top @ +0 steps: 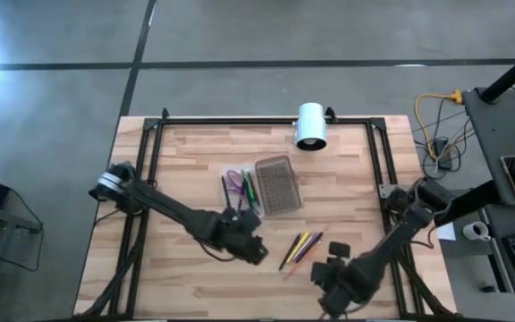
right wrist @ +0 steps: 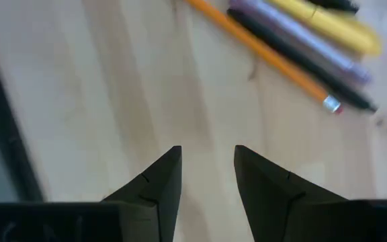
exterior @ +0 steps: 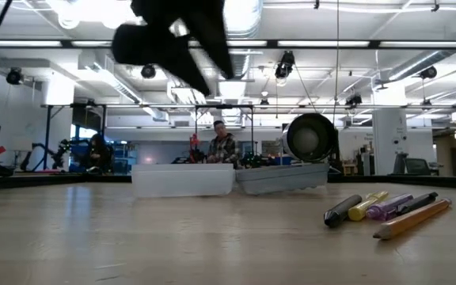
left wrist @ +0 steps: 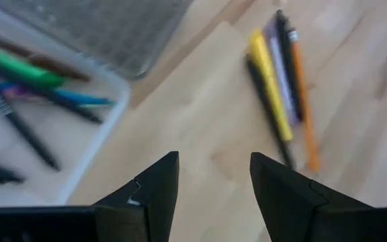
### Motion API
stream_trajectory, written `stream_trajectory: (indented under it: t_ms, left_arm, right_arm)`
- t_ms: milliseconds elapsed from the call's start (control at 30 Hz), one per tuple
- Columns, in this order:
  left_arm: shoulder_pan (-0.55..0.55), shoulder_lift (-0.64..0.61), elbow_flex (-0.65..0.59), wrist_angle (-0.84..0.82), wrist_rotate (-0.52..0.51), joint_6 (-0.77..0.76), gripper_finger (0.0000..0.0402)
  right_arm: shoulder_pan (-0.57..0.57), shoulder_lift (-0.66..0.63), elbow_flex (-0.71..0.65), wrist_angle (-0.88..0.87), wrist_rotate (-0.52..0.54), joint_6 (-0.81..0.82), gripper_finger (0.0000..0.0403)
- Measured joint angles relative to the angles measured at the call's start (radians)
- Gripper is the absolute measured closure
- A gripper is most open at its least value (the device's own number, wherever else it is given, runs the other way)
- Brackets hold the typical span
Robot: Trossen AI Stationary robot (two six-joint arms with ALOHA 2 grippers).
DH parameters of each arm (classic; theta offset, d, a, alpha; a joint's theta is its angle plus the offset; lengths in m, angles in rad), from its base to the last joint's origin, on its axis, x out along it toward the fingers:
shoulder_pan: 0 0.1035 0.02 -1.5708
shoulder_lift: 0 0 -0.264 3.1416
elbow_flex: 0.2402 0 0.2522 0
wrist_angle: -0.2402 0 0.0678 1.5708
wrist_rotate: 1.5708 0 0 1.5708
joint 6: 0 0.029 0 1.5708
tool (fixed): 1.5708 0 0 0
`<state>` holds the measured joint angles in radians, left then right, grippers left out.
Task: Pick & place school supplies into a supply box
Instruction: Put the orange pencil into the black supply box
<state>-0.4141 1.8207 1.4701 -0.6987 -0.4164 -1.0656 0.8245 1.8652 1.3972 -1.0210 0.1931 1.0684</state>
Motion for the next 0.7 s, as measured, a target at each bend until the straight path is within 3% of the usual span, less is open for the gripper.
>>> stream_trajectory:
  t_ms: [367,500,700]
  left_arm:
    - [0.018,0.293,0.406,-0.073,0.018,0.025,0.0233]
    - [0.066,0.375,0.450,-0.072,0.123,0.025,0.0233]
    - [0.095,0.422,0.428,-0.070,0.142,0.000,0.0233]
  right_arm:
    - [0.160,-0.007,0.001,-0.001,0.049,0.278,0.0275]
    - [0.175,-0.007,0.001,-0.014,0.049,0.313,0.0276]
    - [0.178,-0.007,0.001,-0.020,0.072,0.320,0.0279]
